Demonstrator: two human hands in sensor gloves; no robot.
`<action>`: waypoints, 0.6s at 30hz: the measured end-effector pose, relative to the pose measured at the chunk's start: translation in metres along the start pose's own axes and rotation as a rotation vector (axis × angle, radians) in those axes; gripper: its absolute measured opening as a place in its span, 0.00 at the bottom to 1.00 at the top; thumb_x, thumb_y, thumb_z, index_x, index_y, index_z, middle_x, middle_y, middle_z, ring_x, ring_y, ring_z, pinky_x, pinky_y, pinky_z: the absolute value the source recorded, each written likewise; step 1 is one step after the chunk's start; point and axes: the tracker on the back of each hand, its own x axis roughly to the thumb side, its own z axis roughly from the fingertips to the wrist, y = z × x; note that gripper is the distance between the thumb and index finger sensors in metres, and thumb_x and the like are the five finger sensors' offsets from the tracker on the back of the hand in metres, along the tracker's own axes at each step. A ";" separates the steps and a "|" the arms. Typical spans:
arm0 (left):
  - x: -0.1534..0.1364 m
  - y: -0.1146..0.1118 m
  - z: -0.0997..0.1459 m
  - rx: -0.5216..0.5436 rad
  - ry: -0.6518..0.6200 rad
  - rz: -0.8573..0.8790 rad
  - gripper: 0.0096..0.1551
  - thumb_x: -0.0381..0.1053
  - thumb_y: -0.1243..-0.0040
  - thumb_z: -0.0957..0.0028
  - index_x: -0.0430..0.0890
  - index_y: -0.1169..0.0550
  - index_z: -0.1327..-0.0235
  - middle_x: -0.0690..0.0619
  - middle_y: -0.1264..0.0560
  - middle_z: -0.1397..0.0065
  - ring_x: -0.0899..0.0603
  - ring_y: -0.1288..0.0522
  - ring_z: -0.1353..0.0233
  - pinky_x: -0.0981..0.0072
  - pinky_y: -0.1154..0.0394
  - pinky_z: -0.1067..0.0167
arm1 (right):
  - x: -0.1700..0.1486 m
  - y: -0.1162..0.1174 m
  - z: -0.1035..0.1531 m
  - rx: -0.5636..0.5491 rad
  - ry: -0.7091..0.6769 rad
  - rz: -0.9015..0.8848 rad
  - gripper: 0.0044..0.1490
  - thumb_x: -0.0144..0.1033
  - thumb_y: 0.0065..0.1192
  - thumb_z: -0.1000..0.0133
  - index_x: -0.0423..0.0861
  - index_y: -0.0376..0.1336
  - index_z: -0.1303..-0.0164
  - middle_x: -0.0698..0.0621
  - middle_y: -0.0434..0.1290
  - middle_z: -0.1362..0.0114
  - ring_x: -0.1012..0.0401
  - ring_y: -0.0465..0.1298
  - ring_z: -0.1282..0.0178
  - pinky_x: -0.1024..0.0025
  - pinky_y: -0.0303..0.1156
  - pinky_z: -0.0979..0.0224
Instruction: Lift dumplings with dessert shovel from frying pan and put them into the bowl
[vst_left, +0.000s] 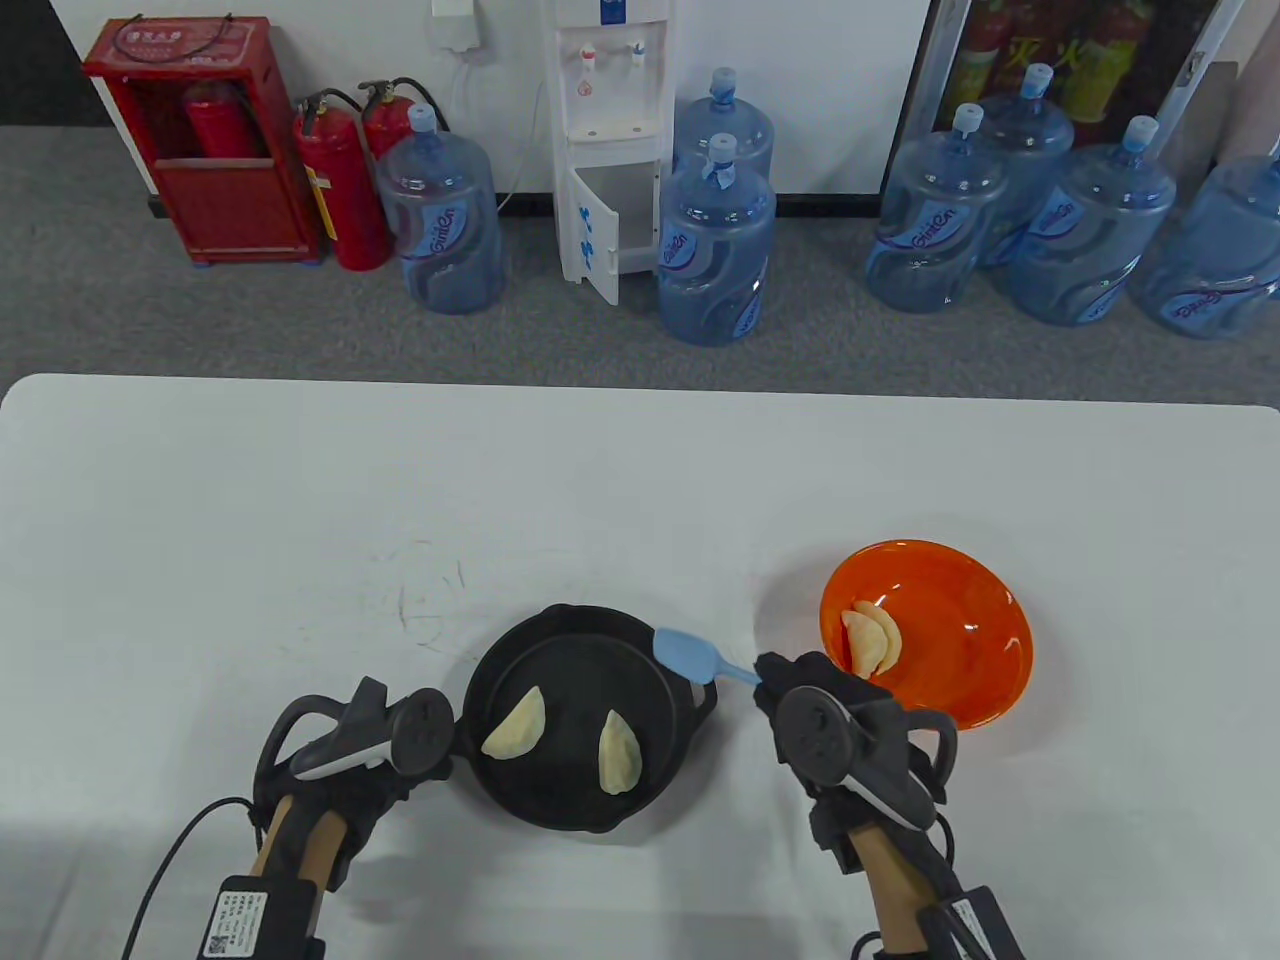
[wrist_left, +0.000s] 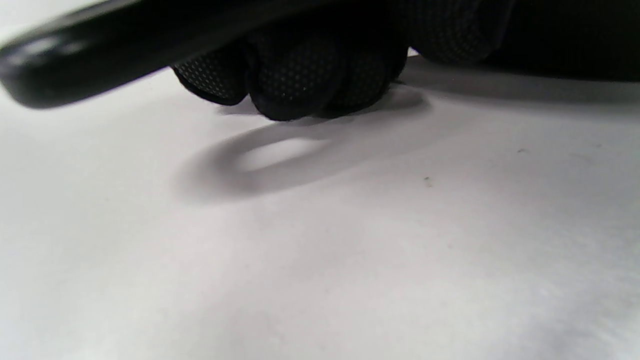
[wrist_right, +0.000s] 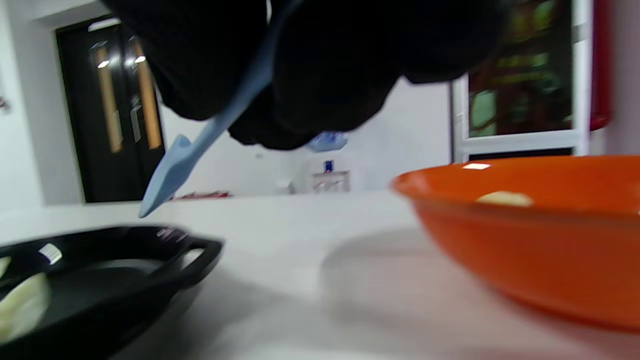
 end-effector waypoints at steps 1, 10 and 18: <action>0.000 0.000 0.000 0.000 0.000 -0.001 0.29 0.61 0.46 0.41 0.53 0.29 0.27 0.59 0.22 0.37 0.52 0.16 0.44 0.47 0.24 0.26 | 0.007 0.004 0.000 0.017 -0.024 0.015 0.24 0.49 0.65 0.36 0.55 0.73 0.31 0.50 0.80 0.39 0.61 0.82 0.60 0.62 0.80 0.55; 0.001 0.000 0.000 -0.001 0.003 -0.005 0.29 0.61 0.46 0.41 0.53 0.29 0.27 0.58 0.22 0.36 0.52 0.16 0.44 0.47 0.24 0.26 | 0.023 0.016 0.002 0.119 -0.119 0.059 0.24 0.50 0.66 0.36 0.56 0.74 0.32 0.50 0.81 0.39 0.62 0.82 0.60 0.63 0.80 0.55; 0.001 0.000 0.000 0.000 0.004 -0.005 0.29 0.61 0.46 0.41 0.53 0.29 0.27 0.59 0.22 0.37 0.52 0.16 0.44 0.47 0.24 0.26 | 0.027 0.030 -0.001 0.159 -0.138 -0.039 0.24 0.49 0.66 0.36 0.56 0.73 0.31 0.50 0.80 0.38 0.61 0.82 0.59 0.62 0.80 0.54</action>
